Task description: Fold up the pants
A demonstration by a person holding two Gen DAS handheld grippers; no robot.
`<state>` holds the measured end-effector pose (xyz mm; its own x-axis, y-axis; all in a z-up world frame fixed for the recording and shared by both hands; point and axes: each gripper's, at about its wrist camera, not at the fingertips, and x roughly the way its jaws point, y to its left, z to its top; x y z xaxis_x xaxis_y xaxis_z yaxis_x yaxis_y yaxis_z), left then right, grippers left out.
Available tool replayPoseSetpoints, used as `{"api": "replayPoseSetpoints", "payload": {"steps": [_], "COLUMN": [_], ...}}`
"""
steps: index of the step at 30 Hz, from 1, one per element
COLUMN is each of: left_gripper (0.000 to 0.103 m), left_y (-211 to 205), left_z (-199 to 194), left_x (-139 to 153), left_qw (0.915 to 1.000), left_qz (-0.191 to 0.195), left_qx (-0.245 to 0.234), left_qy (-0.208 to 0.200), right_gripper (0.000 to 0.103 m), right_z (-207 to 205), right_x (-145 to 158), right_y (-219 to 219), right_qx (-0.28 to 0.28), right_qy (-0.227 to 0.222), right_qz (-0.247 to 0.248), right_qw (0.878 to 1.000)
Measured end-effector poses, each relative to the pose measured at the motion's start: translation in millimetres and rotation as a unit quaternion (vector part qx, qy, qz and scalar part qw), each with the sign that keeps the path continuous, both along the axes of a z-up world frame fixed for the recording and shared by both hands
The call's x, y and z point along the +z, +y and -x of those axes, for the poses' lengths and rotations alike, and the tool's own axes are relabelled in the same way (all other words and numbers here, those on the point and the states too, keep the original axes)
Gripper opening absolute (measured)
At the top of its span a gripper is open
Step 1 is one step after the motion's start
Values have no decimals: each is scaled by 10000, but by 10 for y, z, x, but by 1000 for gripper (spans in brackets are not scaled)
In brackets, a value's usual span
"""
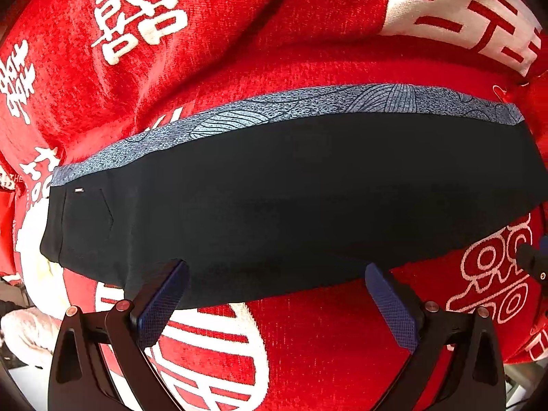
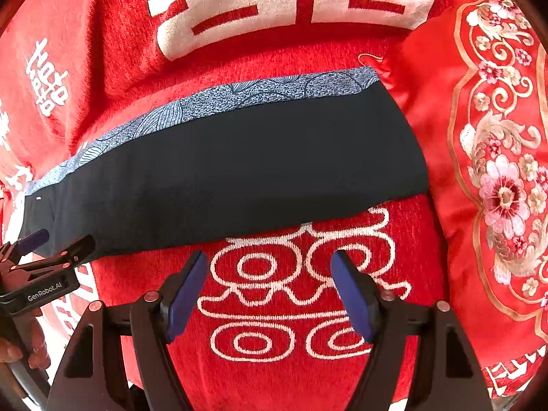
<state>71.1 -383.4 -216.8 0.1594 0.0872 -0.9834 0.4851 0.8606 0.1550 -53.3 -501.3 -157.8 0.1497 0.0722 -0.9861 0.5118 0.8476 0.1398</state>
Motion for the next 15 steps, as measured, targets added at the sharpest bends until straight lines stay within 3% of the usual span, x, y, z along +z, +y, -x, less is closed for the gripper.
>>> {"api": "replayPoseSetpoints", "payload": {"steps": [15], "left_gripper": [103], "left_y": [-129], "left_z": [78], "left_x": [-42], "left_qw": [9999], "left_qz": [-15], "left_qx": [-157], "left_qy": [47], "right_gripper": [78], "right_z": [-22], "right_x": [-23], "right_y": [-27], "right_qx": [-4], "right_qy": [-1], "right_qz": [4], "right_qw": [10000]}}
